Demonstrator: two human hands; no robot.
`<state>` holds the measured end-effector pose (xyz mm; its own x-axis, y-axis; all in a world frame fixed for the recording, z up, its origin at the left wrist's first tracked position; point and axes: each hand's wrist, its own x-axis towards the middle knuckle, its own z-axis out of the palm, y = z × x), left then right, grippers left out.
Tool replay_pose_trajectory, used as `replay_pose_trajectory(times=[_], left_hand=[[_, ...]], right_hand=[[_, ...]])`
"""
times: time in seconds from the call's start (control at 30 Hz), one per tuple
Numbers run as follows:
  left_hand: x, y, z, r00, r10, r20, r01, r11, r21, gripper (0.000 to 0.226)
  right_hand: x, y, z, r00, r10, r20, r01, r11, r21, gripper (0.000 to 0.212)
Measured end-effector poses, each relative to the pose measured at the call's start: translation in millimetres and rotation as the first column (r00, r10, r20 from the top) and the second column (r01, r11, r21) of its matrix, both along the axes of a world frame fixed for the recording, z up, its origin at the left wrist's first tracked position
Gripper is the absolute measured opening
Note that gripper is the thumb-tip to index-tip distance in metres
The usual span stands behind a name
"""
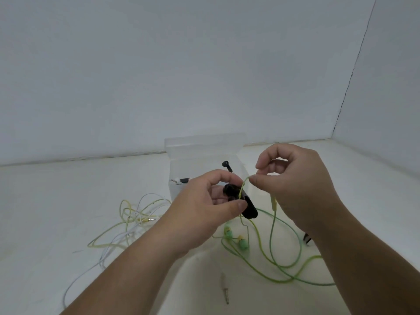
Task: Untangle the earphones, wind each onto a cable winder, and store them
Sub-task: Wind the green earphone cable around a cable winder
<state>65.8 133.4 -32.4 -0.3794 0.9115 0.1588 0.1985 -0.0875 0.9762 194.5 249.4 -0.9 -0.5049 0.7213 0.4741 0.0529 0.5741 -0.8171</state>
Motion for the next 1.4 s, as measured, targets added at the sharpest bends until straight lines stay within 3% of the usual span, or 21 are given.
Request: replay_pose_trajectory(times=[0.1, 0.23, 0.5, 0.67, 0.77, 0.87, 0.93, 0.97, 1.0, 1.07, 1.13, 1.23, 1.4], left_hand=[[1.1, -1.6, 4.0, 1.0, -0.014, 0.002, 0.014, 1.0, 0.011, 0.026], [0.1, -4.9, 9.5, 0.998, -0.054, 0.019, 0.052, 0.995, 0.079, 0.032], [-8.3, -8.3, 13.8, 0.983, -0.068, 0.173, 0.04, 0.986, 0.161, 0.037], [-10.1, -9.6, 20.8, 0.974, 0.029, 0.223, -0.052, 0.994, 0.095, 0.034], [-10.5, -8.3, 20.6, 0.975, 0.107, 0.193, -0.119, 0.991, 0.053, 0.042], [-8.4, -7.2, 19.6, 0.981, 0.125, 0.148, -0.131, 0.991, 0.036, 0.043], [-6.5, -7.1, 18.4, 0.987, 0.113, 0.114, -0.117, 0.993, 0.03, 0.044], [-5.7, -7.1, 17.8, 0.99, 0.1, 0.101, -0.104, 0.994, 0.032, 0.043], [-4.8, -7.3, 17.5, 0.992, 0.088, 0.092, -0.092, 0.995, 0.037, 0.042], [-4.8, -7.7, 16.9, 0.994, 0.076, 0.073, -0.08, 0.996, 0.05, 0.041], [-6.0, -7.7, 16.5, 0.997, 0.067, 0.04, -0.069, 0.996, 0.059, 0.04], [-7.5, -7.6, 15.4, 0.998, 0.064, 0.01, -0.065, 0.996, 0.064, 0.035], [-8.9, -7.9, 13.1, 0.992, 0.09, -0.093, -0.085, 0.995, 0.049, 0.039]], right_hand=[[1.6, 3.3, 1.4, 0.991, -0.101, -0.083, 0.1, 0.995, -0.022, 0.028], [8.4, 15.9, 2.9, 0.936, -0.305, -0.177, 0.27, 0.942, -0.198, 0.029], [18.4, 51.6, -7.4, 0.781, -0.592, -0.198, 0.39, 0.71, -0.586, 0.032], [25.4, 64.8, -13.7, 0.697, -0.699, -0.16, 0.445, 0.597, -0.668, 0.03], [19.8, 64.8, -15.2, 0.778, -0.627, -0.046, 0.498, 0.66, -0.562, 0.029], [11.0, 50.1, -16.3, 0.84, -0.512, 0.18, 0.541, 0.816, -0.203, 0.031], [7.8, 34.4, -13.1, 0.904, -0.396, 0.161, 0.398, 0.917, 0.022, 0.033], [5.3, 26.7, -10.3, 0.961, -0.249, 0.118, 0.245, 0.968, 0.047, 0.033], [3.5, 18.8, -8.4, 0.997, -0.04, 0.07, 0.042, 0.999, -0.028, 0.032], [-8.4, 7.0, -7.0, 0.942, 0.332, 0.041, -0.311, 0.914, -0.262, 0.022], [-15.4, 2.6, -10.3, 0.855, 0.508, 0.102, -0.438, 0.814, -0.38, 0.021], [-8.9, 3.0, -10.2, 0.823, 0.53, 0.206, -0.437, 0.822, -0.366, 0.032], [2.2, 8.6, -6.1, 0.927, 0.311, 0.209, -0.226, 0.909, -0.351, 0.038]])
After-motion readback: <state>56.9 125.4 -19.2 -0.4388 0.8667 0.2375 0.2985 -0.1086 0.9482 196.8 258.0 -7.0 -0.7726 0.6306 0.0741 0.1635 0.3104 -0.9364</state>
